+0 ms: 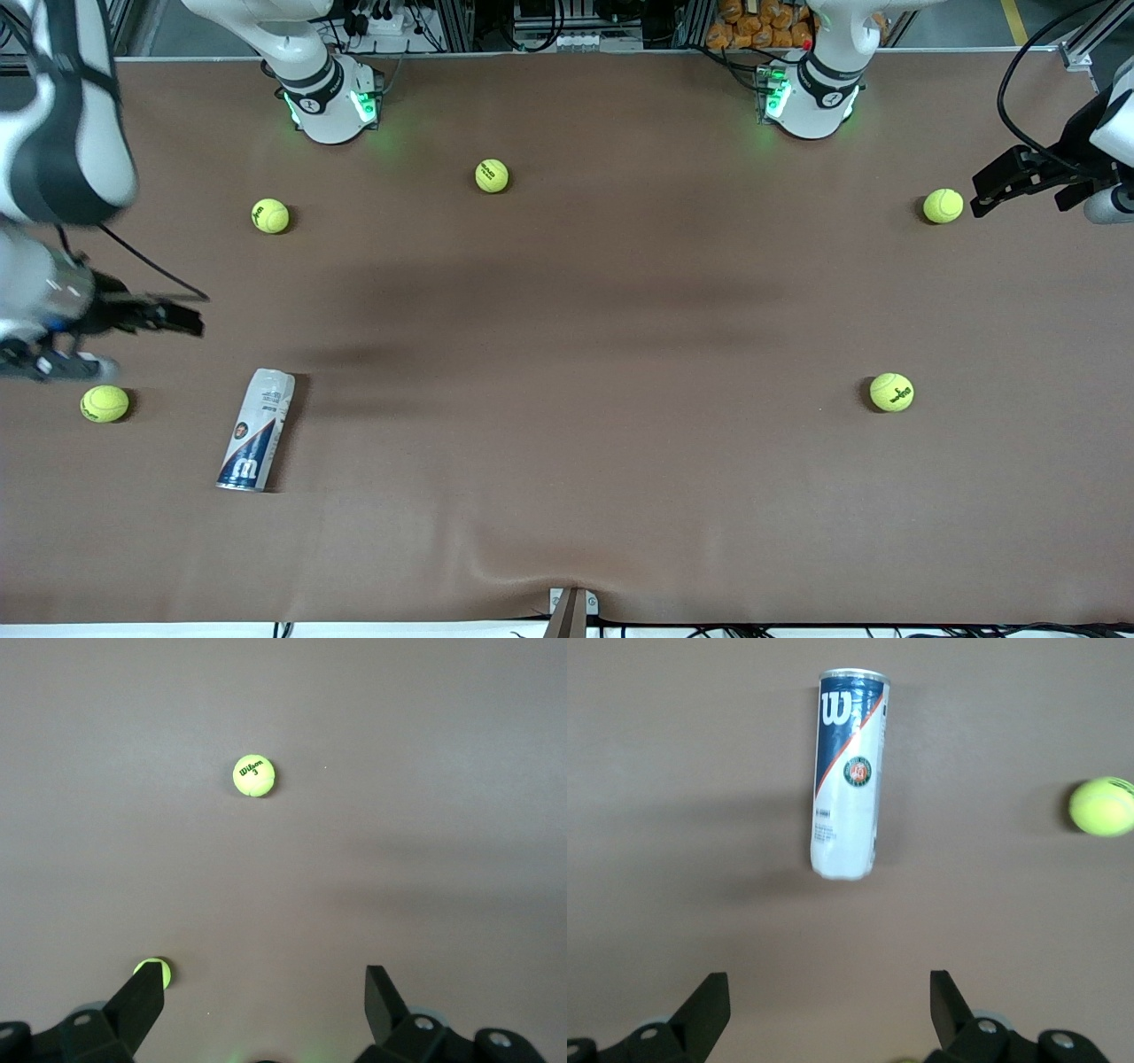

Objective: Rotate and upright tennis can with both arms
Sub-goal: 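Reach the right gripper toward the lying Wilson tennis can, then close the right gripper around the middle of the can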

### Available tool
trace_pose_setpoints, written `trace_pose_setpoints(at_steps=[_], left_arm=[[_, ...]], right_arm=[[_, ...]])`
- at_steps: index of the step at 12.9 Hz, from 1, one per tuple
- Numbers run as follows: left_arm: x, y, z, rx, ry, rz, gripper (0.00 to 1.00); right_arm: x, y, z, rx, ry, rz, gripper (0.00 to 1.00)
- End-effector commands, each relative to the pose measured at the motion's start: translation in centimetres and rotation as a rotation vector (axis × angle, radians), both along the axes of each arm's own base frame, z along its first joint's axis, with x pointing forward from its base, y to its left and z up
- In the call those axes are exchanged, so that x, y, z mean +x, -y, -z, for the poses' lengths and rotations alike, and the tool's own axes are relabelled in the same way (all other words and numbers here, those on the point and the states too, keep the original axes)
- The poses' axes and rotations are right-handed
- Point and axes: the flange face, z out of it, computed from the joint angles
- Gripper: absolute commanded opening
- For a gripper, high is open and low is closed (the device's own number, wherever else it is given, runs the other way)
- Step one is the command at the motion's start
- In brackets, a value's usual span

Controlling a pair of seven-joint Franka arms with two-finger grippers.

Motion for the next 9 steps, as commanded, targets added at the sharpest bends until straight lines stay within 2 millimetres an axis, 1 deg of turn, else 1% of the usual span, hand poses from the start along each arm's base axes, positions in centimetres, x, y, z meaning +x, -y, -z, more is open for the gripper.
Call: trace_pose_setpoints(at_steps=[1, 3, 5, 6, 8, 9], left_arm=[[-0.3, -0.1, -0.4, 0.023, -0.014, -0.007, 1.0], [-0.3, -0.2, -0.3, 0.023, -0.019, -0.005, 1.0], [-0.3, -0.1, -0.2, 0.021, -0.022, -0.004, 1.0], [-0.3, 0.0, -0.1, 0.02, -0.022, -0.005, 1.0], [-0.2, 0.0, 0.0, 0.015, -0.024, -0.003, 1.0], [-0.2, 0.0, 0.0, 0.015, -0.026, -0.003, 1.0]], right_arm=[[2.8, 0.0, 6.8, 0.012, 0.003, 0.001, 1.0], [4.1, 0.1, 12.2, 0.01, 0.017, -0.003, 1.0], [5.1, 0.7, 16.9, 0.014, 0.052, -0.076, 1.0], [5.3, 0.9, 18.7, 0.013, 0.064, -0.089, 1.0], [5.3, 0.5, 20.7, 0.014, 0.057, -0.091, 1.0], [5.3, 0.9, 22.4, 0.018, 0.054, -0.082, 1.0]])
